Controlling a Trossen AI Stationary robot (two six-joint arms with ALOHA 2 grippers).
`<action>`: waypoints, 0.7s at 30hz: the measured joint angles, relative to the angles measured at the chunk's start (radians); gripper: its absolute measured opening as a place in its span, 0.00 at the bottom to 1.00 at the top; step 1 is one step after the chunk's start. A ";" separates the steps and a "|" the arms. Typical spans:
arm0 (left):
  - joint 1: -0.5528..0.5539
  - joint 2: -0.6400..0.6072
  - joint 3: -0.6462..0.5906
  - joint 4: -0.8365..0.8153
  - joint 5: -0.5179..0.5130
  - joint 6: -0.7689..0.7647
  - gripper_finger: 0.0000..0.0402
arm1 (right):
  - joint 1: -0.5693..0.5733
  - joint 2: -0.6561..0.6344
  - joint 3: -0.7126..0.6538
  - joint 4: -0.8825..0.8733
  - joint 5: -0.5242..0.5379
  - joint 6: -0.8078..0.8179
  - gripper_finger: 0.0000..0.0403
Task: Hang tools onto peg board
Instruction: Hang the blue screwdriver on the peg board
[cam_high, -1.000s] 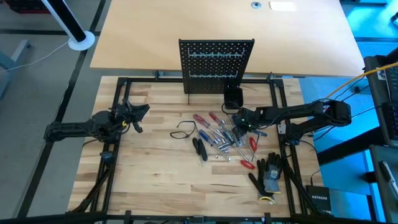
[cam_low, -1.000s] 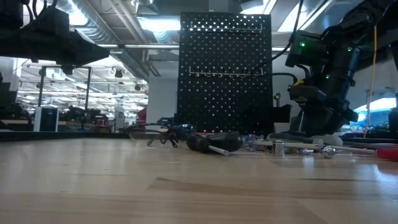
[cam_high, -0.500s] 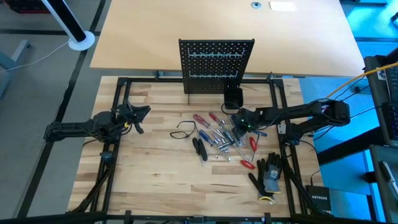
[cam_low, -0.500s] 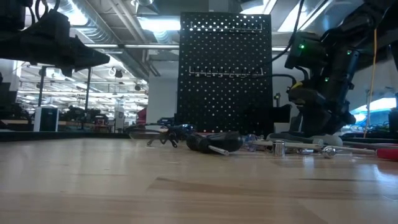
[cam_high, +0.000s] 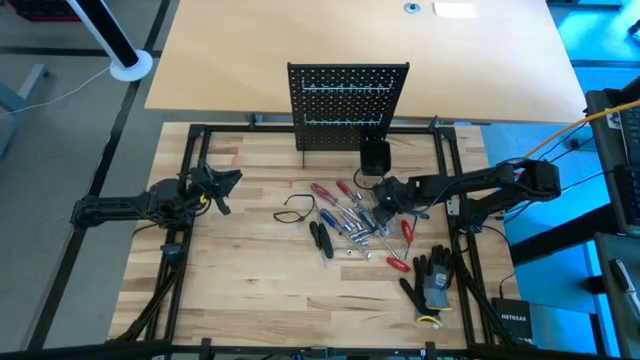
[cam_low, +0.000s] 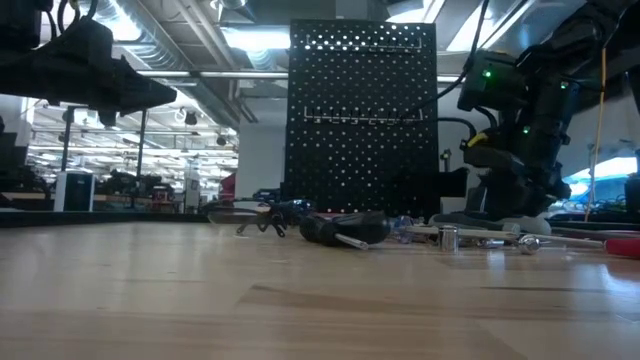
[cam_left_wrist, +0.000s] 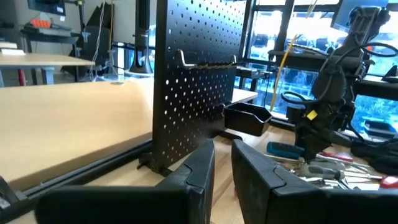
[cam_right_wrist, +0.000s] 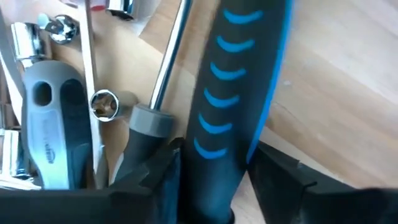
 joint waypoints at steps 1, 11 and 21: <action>0.000 0.000 0.000 0.000 0.000 -0.008 0.11 | 0.007 0.001 0.000 0.001 0.009 -0.003 0.36; 0.000 0.000 0.000 -0.001 0.000 -0.014 0.11 | 0.059 0.002 0.004 -0.008 0.068 0.009 0.33; 0.000 0.000 0.000 -0.001 0.000 -0.032 0.11 | 0.133 -0.022 0.155 -0.204 0.133 -0.001 0.32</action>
